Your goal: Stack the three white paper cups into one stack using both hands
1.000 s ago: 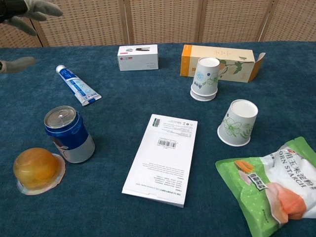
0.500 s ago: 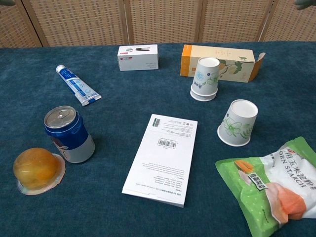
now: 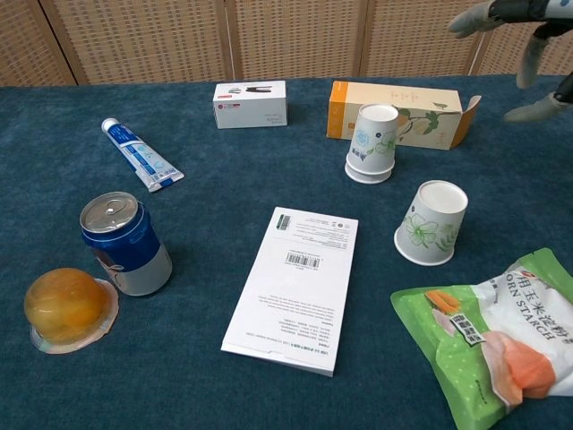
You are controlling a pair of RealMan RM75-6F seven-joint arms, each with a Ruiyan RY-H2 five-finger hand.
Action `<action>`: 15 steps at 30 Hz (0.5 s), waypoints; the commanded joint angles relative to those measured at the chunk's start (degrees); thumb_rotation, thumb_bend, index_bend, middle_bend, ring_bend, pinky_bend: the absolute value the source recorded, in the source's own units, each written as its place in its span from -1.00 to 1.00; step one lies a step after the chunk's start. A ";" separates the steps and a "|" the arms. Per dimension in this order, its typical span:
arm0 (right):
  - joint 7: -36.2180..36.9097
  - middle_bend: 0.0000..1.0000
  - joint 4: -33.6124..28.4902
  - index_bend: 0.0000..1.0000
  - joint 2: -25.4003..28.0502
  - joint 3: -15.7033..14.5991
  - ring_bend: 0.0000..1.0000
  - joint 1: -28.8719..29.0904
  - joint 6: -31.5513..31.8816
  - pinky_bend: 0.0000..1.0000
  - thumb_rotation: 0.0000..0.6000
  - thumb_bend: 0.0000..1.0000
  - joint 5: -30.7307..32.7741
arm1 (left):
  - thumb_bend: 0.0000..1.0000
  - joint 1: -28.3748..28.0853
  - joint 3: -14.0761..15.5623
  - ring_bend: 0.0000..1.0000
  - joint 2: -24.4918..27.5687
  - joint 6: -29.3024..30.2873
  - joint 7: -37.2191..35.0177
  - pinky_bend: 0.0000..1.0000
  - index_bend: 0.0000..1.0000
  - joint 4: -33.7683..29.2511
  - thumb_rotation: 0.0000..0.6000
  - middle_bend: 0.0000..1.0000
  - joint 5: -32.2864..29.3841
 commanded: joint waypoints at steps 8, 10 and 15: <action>-2.73 -1.00 3.73 -1.00 -4.16 0.37 -1.00 4.45 -5.06 -0.14 1.00 -0.47 3.93 | -0.01 1.42 -0.37 -1.00 0.21 0.02 -0.99 -0.69 -1.00 0.63 1.00 -1.00 0.95; -3.12 -1.00 4.54 -1.00 -4.95 0.37 -1.00 5.20 -5.88 -0.14 1.00 -0.48 4.63 | -0.01 1.60 -0.52 -1.00 0.18 0.00 -1.13 -0.69 -1.00 0.76 1.00 -1.00 1.16; -3.44 -1.00 6.78 -1.00 -6.99 0.40 -1.00 6.90 -7.64 -0.14 1.00 -0.47 5.99 | -0.01 2.04 -0.82 -1.00 0.20 0.00 -1.43 -0.69 -1.00 1.03 1.00 -1.00 1.48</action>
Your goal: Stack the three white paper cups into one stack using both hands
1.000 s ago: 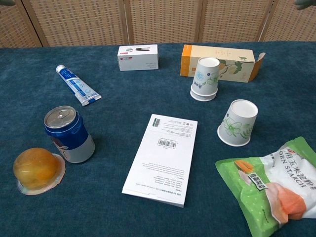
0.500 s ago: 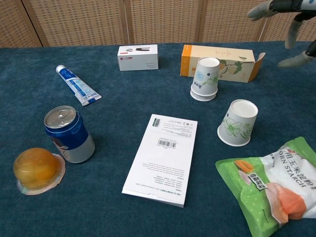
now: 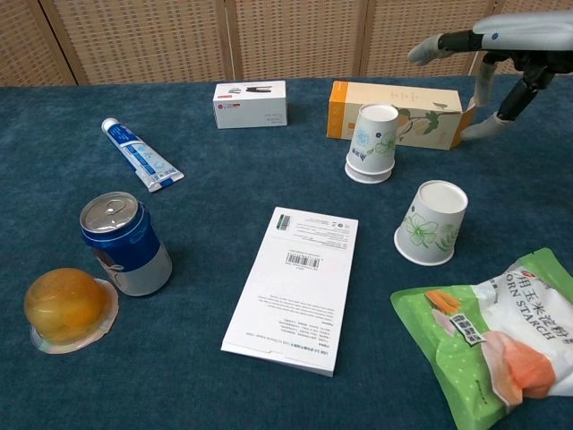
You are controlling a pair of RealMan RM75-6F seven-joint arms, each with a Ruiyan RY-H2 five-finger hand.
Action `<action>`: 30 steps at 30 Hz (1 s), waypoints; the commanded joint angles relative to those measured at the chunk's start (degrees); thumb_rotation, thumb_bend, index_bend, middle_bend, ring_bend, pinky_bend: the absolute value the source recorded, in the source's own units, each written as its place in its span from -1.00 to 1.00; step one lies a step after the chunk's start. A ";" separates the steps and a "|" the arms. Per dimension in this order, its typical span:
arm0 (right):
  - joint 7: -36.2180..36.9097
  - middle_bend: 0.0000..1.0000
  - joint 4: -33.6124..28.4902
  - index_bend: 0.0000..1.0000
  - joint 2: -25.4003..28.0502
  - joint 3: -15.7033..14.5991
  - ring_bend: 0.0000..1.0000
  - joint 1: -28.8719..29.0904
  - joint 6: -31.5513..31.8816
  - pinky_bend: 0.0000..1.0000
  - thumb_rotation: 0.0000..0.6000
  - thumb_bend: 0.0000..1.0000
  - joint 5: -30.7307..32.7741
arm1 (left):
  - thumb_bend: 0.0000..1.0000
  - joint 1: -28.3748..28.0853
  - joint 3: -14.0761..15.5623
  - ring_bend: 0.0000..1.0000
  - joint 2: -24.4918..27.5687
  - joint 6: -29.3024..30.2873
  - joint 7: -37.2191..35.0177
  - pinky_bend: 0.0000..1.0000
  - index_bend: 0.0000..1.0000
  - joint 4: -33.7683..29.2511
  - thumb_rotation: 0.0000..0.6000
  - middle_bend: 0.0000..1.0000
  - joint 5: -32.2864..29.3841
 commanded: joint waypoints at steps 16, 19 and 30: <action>-1.92 -1.00 6.49 -1.00 -5.77 0.64 -1.00 6.71 -6.74 -0.14 1.00 -0.48 4.49 | -0.01 1.90 -0.58 -1.00 -0.03 0.54 -2.53 -0.69 -1.00 2.13 1.00 -1.00 0.77; -2.45 -1.00 7.64 -1.00 -6.52 0.63 -1.00 7.81 -7.98 -0.14 1.00 -0.47 5.20 | -0.01 2.23 -0.74 -1.00 -0.06 0.80 -3.20 -0.69 -1.00 2.55 1.00 -1.00 0.78; -3.37 -1.00 11.99 -1.00 -9.34 0.20 -1.00 11.43 -12.26 -0.14 1.00 -0.48 7.02 | -0.01 3.36 -0.93 -1.00 -0.02 1.39 -4.89 -0.69 -1.00 3.69 1.00 -1.00 0.96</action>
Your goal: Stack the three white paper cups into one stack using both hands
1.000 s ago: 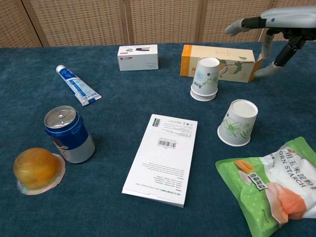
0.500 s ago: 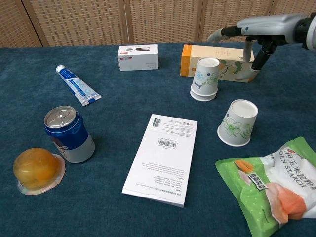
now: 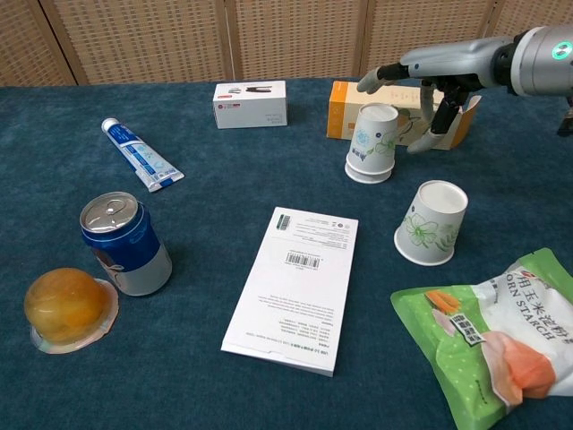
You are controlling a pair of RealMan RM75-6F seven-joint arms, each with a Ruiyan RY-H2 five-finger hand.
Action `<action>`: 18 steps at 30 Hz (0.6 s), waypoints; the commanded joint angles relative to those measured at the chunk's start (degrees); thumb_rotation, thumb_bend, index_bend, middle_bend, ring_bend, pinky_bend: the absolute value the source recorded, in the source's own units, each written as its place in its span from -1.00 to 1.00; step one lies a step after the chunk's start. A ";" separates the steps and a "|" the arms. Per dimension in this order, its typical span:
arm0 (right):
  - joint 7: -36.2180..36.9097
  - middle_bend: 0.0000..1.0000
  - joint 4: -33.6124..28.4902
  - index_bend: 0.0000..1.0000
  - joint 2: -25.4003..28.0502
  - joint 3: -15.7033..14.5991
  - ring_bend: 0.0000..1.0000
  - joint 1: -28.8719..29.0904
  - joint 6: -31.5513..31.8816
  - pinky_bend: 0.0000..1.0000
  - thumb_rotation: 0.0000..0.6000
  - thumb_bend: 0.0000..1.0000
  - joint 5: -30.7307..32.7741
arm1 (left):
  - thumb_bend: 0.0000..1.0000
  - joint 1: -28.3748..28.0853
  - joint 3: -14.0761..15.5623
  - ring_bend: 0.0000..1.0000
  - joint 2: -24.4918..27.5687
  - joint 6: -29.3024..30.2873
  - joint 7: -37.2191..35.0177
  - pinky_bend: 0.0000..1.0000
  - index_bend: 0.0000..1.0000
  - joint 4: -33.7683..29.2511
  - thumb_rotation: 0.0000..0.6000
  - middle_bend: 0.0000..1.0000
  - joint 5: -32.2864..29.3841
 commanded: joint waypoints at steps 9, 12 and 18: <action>-0.43 -1.00 2.97 -1.00 -2.19 -0.58 -1.00 2.11 -2.18 -0.08 1.00 -0.47 1.28 | -0.01 0.88 -0.25 -1.00 0.22 0.51 -1.23 -0.70 -1.00 0.54 1.00 -1.00 0.13; -0.31 -0.98 3.44 -1.00 -2.75 -0.60 -1.00 2.42 -2.22 -0.04 1.00 -0.48 1.53 | -0.01 1.07 -0.30 -1.00 0.25 0.58 -1.44 -0.70 -1.00 0.72 1.00 -1.00 0.22; -0.36 -0.79 4.69 -1.00 -4.02 -0.84 -0.91 3.02 -2.59 0.10 1.00 -0.48 2.06 | -0.01 1.46 -0.37 -1.00 0.26 0.74 -2.01 -0.70 -1.00 1.14 1.00 -1.00 0.30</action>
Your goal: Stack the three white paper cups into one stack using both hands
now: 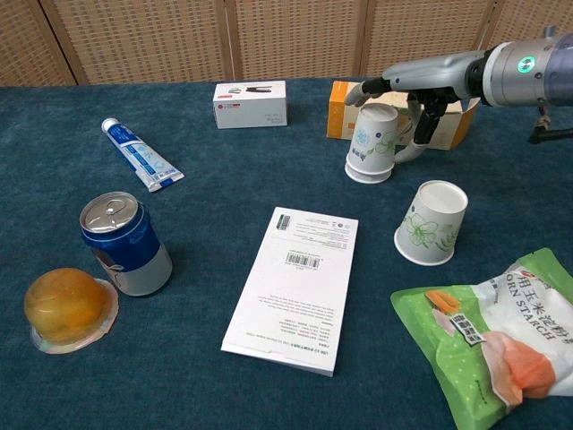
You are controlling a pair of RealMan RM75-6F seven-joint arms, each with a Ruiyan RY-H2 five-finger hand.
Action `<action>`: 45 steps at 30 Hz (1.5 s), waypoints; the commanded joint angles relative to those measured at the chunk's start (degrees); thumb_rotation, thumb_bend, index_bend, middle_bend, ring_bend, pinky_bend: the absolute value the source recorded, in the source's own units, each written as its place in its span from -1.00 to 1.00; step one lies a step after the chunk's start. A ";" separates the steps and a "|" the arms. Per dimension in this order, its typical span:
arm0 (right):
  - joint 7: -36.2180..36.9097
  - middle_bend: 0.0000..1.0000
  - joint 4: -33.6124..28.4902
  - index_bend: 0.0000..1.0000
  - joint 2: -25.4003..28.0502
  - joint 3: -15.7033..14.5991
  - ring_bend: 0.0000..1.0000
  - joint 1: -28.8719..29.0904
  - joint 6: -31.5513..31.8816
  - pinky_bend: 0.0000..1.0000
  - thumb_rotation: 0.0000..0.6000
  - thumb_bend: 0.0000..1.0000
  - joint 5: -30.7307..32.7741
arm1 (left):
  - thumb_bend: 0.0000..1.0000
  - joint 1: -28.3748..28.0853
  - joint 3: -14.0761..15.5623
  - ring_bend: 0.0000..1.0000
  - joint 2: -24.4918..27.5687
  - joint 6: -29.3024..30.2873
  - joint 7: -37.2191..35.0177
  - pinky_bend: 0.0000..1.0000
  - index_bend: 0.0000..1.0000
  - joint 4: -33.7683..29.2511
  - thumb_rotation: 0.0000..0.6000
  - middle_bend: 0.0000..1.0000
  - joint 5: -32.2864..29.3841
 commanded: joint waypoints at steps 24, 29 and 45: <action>2.00 0.00 5.31 -0.31 -3.35 -0.84 -0.11 0.19 -1.47 0.73 1.00 -0.49 2.21 | -0.01 0.35 -0.52 -1.00 -0.23 -0.70 -0.90 -0.70 -1.00 0.92 1.00 -1.00 0.05; 2.60 0.06 4.52 -0.24 -2.46 -0.83 -0.06 -0.35 -1.17 0.75 1.00 -0.48 2.28 | -0.01 0.15 -0.67 -1.00 -0.36 -1.11 -0.74 -0.70 -1.00 0.95 1.00 -1.00 0.02; -1.32 0.06 -9.28 -0.25 8.58 0.29 -0.06 -2.26 1.71 0.75 1.00 -0.48 6.61 | -0.01 -0.13 -1.06 -1.00 -0.79 -1.14 -1.83 -0.70 -1.00 1.70 1.00 -1.00 0.42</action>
